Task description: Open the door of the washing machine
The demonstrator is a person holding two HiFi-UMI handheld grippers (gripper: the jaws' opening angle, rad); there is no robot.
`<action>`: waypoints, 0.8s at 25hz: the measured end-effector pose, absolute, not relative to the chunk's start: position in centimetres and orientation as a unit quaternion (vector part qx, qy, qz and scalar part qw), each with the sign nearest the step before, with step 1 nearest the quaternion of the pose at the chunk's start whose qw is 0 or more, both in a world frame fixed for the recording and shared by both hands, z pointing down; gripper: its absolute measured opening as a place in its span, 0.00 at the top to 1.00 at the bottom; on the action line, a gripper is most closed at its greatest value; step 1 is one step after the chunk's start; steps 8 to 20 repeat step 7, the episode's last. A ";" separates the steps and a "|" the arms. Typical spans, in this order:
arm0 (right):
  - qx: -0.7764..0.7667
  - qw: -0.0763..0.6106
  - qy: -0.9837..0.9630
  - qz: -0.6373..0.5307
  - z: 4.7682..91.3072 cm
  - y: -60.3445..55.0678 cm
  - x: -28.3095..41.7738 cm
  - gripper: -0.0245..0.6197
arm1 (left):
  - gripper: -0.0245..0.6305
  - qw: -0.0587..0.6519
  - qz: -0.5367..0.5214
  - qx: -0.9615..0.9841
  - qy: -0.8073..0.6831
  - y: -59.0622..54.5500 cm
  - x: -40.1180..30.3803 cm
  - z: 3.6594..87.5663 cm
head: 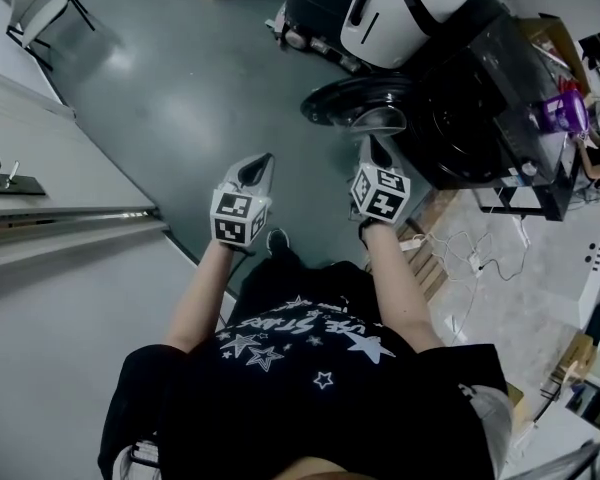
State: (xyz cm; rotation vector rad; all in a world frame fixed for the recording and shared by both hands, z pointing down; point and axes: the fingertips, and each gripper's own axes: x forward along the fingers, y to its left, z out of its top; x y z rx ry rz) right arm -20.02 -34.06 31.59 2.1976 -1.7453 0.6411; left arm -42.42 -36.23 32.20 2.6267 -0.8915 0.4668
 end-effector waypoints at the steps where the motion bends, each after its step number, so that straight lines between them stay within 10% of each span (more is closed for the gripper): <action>1: 0.756 0.130 -0.602 0.220 31.4 -34.0 -19.8 0.95 | 0.95 0.161 0.166 0.922 -0.309 -36.1 -42.0 32.2; 20: 0.748 0.120 -0.621 0.202 29.6 -34.5 -17.8 0.95 | 0.95 0.156 0.171 0.922 -0.310 -35.9 -40.0 31.6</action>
